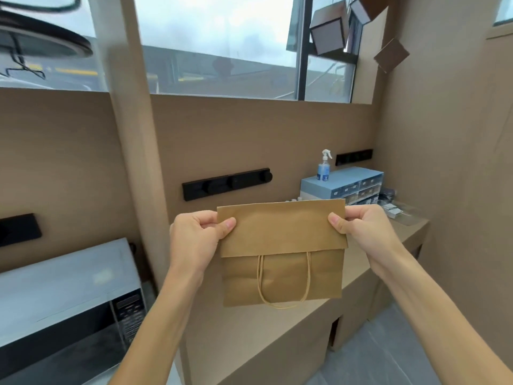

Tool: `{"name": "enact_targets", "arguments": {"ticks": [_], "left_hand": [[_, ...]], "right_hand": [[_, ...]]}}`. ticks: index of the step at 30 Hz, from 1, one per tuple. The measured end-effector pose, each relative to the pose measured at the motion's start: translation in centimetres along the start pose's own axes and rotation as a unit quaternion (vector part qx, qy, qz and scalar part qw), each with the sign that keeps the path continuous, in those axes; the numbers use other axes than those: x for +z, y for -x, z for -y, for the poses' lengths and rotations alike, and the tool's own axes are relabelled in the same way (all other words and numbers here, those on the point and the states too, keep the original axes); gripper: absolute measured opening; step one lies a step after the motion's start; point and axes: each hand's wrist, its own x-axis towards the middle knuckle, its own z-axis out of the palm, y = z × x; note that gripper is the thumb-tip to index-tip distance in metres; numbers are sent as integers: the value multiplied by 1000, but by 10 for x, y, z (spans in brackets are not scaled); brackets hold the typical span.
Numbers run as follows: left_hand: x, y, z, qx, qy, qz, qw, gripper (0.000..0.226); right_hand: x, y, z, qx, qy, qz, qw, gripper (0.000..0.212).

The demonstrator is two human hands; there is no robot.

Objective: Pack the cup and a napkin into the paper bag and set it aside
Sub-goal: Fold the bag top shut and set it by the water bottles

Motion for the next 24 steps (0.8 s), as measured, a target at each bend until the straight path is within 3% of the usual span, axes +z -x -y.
{"name": "enact_targets", "arguments": {"ticks": [10,24], "left_hand": [[54,-58,35,-35,25,-32,999,10],[84,-108,119,-100,-5,-81,992,10]], "right_hand": [[-19,-100,-31,-27,-2,76,997,22],[20,-212,-128,13,-35,201,979,21]]}}
